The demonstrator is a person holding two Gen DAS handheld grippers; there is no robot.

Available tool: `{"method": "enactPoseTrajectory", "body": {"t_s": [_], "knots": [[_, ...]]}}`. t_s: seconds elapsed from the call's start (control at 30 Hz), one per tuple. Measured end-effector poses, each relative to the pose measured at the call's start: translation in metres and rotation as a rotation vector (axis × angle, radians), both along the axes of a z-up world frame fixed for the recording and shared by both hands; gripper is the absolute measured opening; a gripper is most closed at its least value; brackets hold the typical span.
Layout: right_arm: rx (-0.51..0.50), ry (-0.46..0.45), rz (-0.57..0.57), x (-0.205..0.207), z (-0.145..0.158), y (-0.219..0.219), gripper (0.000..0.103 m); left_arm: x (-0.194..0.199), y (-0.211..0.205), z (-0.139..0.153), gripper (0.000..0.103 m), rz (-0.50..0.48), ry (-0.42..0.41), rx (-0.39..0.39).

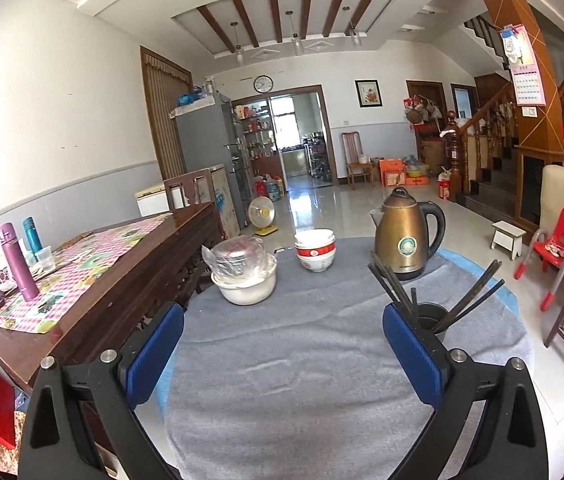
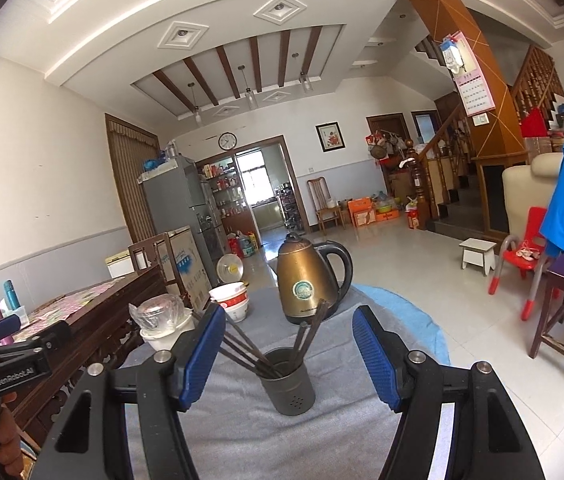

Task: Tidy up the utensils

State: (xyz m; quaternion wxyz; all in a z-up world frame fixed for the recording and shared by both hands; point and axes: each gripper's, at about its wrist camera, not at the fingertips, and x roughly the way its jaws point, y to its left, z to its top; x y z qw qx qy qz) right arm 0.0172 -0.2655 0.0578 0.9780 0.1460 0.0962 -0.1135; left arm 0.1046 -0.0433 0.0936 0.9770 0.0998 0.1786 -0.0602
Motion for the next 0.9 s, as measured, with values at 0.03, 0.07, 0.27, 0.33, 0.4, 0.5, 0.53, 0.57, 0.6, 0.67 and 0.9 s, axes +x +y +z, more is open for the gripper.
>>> {"method": "enactPoseTrajectory", "body": {"t_s": [0.03,0.07,0.27,0.33,0.4,0.5,0.53,0.57,0.6,0.67,0.9], "knots": [[0.0,0.001,0.008,-0.001,0.001,0.003,0.07,0.0,0.002,0.0,0.1,0.005,-0.001,0.0],[-0.001,0.004,0.013,-0.001,0.002,0.005,0.07,-0.001,0.004,0.0,0.1,0.012,-0.001,0.001],[0.016,0.035,0.047,-0.003,0.001,0.023,0.07,-0.01,0.014,0.002,0.1,0.042,-0.014,0.003],[0.032,0.051,0.058,-0.004,0.0,0.027,0.07,-0.013,0.018,0.003,0.1,0.049,-0.017,-0.001],[0.056,0.065,0.076,-0.005,-0.002,0.029,0.07,-0.016,0.022,0.003,0.1,0.061,-0.021,0.005],[0.067,0.072,0.078,-0.009,-0.004,0.031,0.07,-0.021,0.027,0.003,0.1,0.076,-0.026,0.02],[0.072,0.075,0.081,-0.01,-0.004,0.032,0.07,-0.021,0.029,0.002,0.1,0.077,-0.024,0.019],[0.079,0.076,0.086,-0.012,-0.004,0.033,0.07,-0.023,0.032,0.002,0.1,0.078,-0.019,0.016],[0.082,0.076,0.088,-0.013,-0.003,0.034,0.07,-0.024,0.035,0.001,0.1,0.08,-0.016,0.014],[0.082,0.076,0.086,-0.016,-0.004,0.036,0.07,-0.026,0.04,0.0,0.1,0.085,-0.013,0.013],[0.084,0.101,0.092,-0.017,-0.007,0.044,0.07,-0.033,0.051,-0.007,0.1,0.084,0.0,0.019]]}}
